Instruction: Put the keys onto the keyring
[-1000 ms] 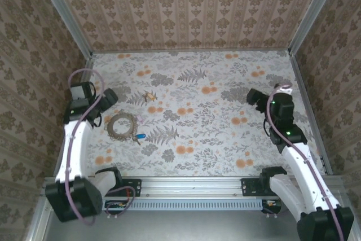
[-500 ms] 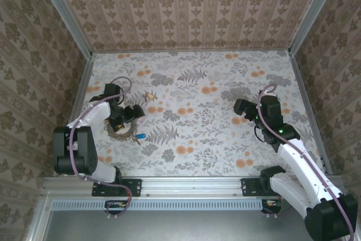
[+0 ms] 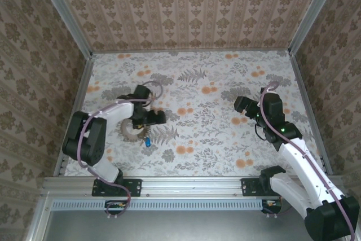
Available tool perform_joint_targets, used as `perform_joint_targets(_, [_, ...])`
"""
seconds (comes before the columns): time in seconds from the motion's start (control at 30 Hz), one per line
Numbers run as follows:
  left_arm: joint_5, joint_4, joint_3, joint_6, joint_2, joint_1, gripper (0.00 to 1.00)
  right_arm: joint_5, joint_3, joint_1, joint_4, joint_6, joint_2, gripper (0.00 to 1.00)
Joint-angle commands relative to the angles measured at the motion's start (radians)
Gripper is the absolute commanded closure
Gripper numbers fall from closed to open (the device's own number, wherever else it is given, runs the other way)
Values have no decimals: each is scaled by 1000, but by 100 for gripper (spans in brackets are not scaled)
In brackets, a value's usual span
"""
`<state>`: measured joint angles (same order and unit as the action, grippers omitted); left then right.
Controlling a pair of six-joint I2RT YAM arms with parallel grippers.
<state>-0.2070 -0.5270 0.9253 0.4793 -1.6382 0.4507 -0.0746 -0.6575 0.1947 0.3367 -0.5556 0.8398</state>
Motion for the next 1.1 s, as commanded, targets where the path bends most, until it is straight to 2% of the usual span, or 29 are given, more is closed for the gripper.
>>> perform_joint_targets(0.0, [-129,78,61,42,-119,172,0,-38,-25,4,51,-26,-23,0])
perform_joint_targets(0.1, [-145,62,173,24,-207,320,0,-93,-25,-3,84,-57,-39,0])
perform_joint_targets(0.27, [-187,-42,428,-134,-346,518,0,-85,-40,-64,128,-95,-39,0])
perform_joint_targets(0.37, [-205,-85,503,-216,-338,563,0,-43,-69,-118,167,-96,7,0])
perform_joint_targets(0.43, [-264,-68,497,-238,-281,549,0,-8,-94,-145,193,-92,49,0])
perform_joint_targets(0.53, [-350,-26,456,-240,-135,502,0,44,-126,-161,196,-66,112,1])
perform_joint_targets(0.63, [-391,-25,425,-209,23,407,0,99,-153,-160,196,-32,175,1])
perform_joint_targets(0.7, [-412,-21,392,-175,133,313,0,143,-172,-156,192,-20,222,5])
perform_joint_targets(0.83, [-329,-51,308,-100,311,55,0,200,-204,-122,162,-23,294,10])
perform_joint_targets(0.93, [-243,-92,267,-58,321,-130,0,218,-218,-87,130,-21,312,13])
perform_joint_targets(1.07, [-182,-84,273,-7,222,-217,3,219,-241,-49,125,5,335,22])
